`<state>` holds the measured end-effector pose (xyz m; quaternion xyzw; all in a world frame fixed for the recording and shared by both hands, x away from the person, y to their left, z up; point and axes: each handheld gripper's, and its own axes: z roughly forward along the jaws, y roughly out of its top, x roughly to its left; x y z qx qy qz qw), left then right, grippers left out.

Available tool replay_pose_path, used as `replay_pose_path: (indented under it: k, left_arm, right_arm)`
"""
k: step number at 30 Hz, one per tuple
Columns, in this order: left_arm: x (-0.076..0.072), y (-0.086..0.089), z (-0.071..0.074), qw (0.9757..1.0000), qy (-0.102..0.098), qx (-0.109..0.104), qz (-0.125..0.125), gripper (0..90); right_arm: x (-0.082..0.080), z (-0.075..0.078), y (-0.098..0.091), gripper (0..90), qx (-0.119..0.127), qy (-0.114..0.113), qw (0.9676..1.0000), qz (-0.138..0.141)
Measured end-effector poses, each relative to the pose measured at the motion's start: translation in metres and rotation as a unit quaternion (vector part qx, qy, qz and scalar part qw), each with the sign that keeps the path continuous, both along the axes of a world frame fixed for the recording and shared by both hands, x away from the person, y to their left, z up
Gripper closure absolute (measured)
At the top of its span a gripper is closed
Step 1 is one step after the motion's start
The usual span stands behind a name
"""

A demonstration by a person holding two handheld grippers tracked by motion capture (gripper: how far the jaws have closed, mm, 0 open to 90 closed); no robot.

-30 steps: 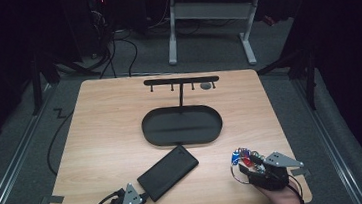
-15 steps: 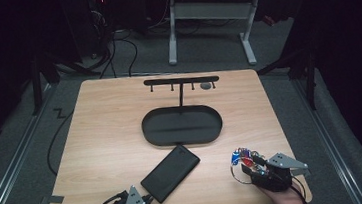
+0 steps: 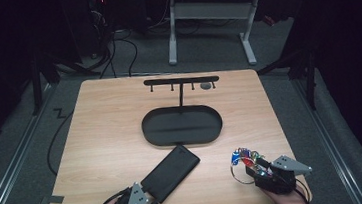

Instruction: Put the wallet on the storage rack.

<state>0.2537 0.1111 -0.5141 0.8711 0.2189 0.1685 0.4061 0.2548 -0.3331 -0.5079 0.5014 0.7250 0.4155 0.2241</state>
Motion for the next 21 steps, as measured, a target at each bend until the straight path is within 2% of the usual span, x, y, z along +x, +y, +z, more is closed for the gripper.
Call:
replay_pose_path:
  k: [1,4,6,7,11,14,17,21]
  left_arm:
    - [0.002,-0.003,0.001,1.0000,-0.001,0.000,-0.002,49.5]
    - [0.014,-0.016,0.002,0.9998,0.014,-0.011,-0.004,48.1]
    - [0.022,-0.029,0.001,0.9996,0.027,-0.009,-0.008,48.0]
    - [0.023,-0.034,0.001,0.9996,0.026,-0.004,-0.010,48.0]
    - [0.017,-0.046,-0.001,0.9993,-0.016,0.031,-0.016,47.6]
    - [0.016,-0.047,-0.007,0.9988,-0.020,0.041,-0.018,46.5]
    - [0.013,-0.049,-0.011,0.9965,-0.052,0.061,-0.026,45.1]
    - [0.007,-0.051,-0.015,0.9906,-0.093,0.096,-0.029,49.0]
  right_arm:
    - [0.000,0.000,-0.001,41.4,0.000,-0.001,1.0000,-0.001]
    - [-0.002,-0.003,-0.006,41.0,-0.005,-0.007,1.0000,-0.001]
    - [-0.003,-0.004,-0.008,40.4,-0.002,-0.003,1.0000,-0.006]
    - [-0.003,-0.004,-0.009,40.2,-0.001,-0.004,1.0000,-0.008]
    - [-0.005,-0.005,-0.011,39.9,-0.001,-0.005,0.9999,-0.011]
    - [-0.004,-0.006,-0.010,39.7,-0.003,0.003,0.9999,-0.015]
    - [-0.005,-0.004,-0.008,39.6,-0.004,-0.001,0.9998,-0.017]
    - [-0.005,-0.004,-0.004,39.6,-0.008,0.000,0.9998,-0.019]
